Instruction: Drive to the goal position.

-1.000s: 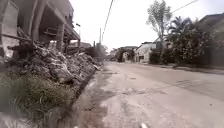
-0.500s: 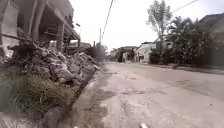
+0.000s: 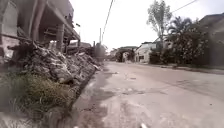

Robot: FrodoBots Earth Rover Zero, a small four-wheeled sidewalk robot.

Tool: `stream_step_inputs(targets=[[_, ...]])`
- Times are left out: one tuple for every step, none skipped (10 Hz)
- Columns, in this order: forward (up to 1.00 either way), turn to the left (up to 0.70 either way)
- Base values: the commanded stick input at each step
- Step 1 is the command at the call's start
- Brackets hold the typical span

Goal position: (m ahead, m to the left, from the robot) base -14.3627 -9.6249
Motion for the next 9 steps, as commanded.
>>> stream_step_inputs(targets=[[0.04,0.0],[0.05,0.0],[0.04,0.0],[0.04,0.0],[0.04,0.0],[0.04,0.0],[0.04,0.0],[0.04,0.0],[0.05,0.0]])
